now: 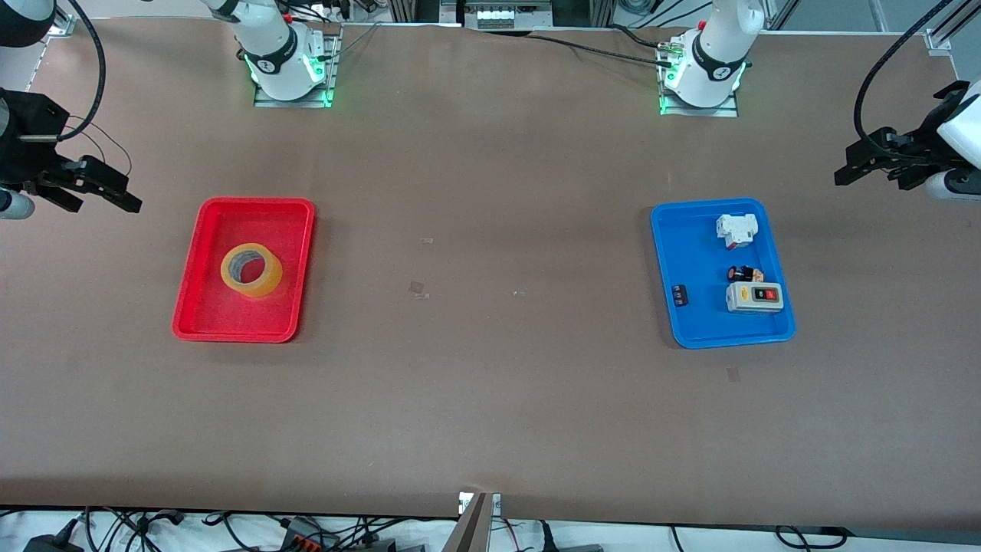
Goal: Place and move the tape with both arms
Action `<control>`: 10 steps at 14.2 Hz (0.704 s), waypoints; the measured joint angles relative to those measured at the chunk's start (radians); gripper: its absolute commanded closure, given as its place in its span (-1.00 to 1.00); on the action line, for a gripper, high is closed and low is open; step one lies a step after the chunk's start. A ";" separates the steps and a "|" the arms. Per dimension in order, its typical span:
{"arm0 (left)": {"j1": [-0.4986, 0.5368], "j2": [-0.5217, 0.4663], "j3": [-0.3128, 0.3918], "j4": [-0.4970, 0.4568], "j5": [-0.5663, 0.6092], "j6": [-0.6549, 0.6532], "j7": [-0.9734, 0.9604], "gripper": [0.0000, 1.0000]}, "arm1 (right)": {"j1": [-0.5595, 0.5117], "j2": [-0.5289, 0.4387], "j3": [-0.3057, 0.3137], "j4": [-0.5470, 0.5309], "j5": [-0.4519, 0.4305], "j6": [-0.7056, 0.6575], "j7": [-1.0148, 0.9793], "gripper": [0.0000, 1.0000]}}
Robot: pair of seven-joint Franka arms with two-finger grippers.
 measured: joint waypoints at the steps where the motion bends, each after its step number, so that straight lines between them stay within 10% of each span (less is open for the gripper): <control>1: 0.000 0.000 0.000 0.000 0.000 0.000 0.000 -1.00 | -0.005 0.000 0.003 0.000 0.000 0.000 0.000 -1.00; 10: -0.001 0.001 0.000 0.000 0.000 0.000 0.000 -1.00 | -0.016 -0.002 0.020 0.001 0.000 -0.017 0.000 -1.00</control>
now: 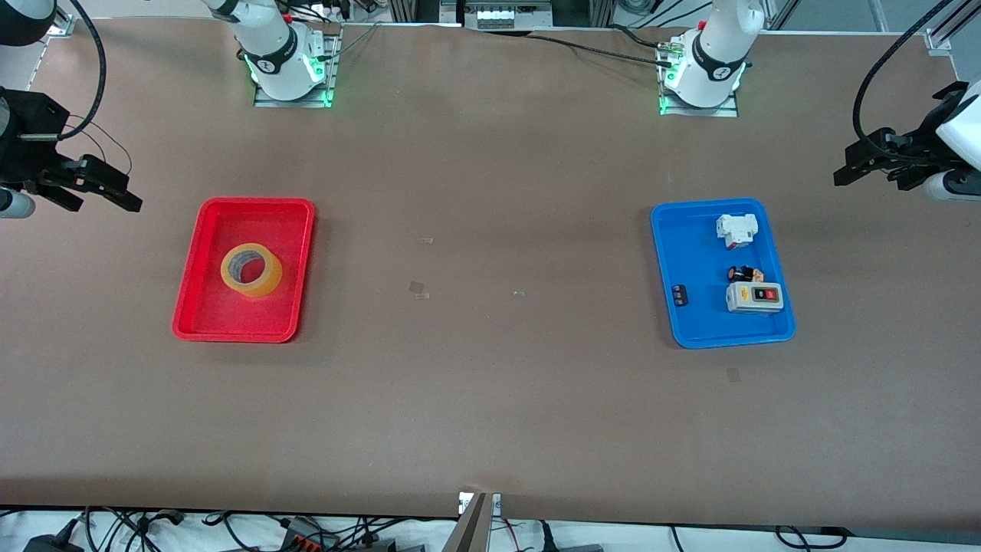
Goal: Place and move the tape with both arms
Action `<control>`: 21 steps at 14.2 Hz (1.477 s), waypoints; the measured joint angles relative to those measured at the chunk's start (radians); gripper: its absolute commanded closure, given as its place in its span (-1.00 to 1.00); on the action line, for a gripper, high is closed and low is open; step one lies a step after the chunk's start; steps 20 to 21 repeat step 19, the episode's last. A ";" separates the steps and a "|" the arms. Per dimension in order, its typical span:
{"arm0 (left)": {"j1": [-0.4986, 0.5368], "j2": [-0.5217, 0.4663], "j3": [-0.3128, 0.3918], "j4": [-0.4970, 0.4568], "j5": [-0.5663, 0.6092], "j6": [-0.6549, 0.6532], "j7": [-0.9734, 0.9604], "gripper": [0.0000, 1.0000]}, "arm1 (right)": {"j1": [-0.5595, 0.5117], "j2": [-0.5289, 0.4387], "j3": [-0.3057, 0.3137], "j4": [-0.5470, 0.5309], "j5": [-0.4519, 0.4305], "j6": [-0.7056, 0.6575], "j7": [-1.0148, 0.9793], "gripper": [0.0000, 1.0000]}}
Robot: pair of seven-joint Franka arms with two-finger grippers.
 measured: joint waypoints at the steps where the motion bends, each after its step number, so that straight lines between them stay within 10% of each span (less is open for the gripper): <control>1: 0.000 0.000 0.000 0.000 0.000 0.000 0.000 -1.00 | 0.000 0.000 0.000 0.000 0.000 -0.008 0.000 -1.00; 21: -0.002 0.002 -0.001 0.000 0.000 0.000 0.000 -1.00 | 0.000 -0.014 0.003 0.008 0.000 -0.031 -0.037 -1.00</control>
